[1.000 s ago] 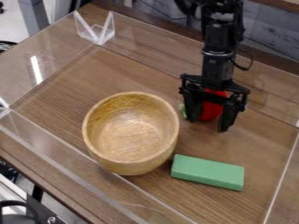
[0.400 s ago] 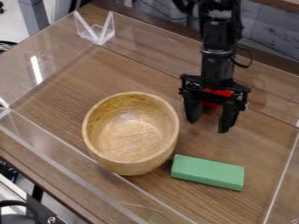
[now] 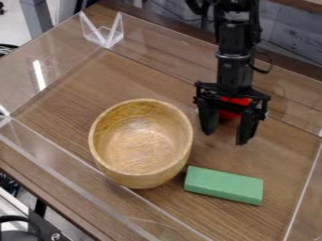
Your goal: Move the red fruit to the right
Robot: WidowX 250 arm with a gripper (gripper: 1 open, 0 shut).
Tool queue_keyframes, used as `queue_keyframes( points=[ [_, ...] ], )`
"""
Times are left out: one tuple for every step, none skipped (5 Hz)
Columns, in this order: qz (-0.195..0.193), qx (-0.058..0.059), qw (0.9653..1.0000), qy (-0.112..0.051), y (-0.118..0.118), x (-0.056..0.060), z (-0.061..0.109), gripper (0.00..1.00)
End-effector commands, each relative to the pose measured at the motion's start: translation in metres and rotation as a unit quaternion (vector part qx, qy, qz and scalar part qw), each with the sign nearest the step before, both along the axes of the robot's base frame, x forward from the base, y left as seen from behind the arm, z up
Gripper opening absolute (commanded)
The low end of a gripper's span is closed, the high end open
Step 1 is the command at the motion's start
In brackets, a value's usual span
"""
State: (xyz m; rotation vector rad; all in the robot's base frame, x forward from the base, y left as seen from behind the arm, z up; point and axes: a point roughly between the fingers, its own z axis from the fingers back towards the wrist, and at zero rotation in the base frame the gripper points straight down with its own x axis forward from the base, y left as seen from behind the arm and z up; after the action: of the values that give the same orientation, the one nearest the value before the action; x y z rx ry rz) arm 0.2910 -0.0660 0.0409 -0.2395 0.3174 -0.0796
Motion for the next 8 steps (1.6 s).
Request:
queue_keyframes(
  points=[
    [-0.006, -0.012, 0.9990, -0.042, 0.000, 0.005, 0.028, 1.00],
    [-0.020, -0.011, 0.9983, -0.054, -0.012, 0.002, 0.027, 0.00],
    [-0.042, -0.008, 0.9969, -0.066, -0.025, 0.001, 0.023, 0.00],
    [-0.073, -0.008, 0.9947, -0.073, -0.035, -0.001, 0.018, 0.00],
    [-0.095, -0.007, 0.9923, -0.079, -0.039, -0.004, 0.013, 0.00],
    [-0.097, -0.003, 0.9919, -0.082, -0.041, -0.005, 0.009, 0.00],
    [-0.095, 0.002, 0.9921, -0.083, -0.041, -0.005, 0.007, 0.00],
    [-0.091, 0.007, 0.9924, -0.083, -0.041, -0.006, 0.006, 0.00]
  ],
)
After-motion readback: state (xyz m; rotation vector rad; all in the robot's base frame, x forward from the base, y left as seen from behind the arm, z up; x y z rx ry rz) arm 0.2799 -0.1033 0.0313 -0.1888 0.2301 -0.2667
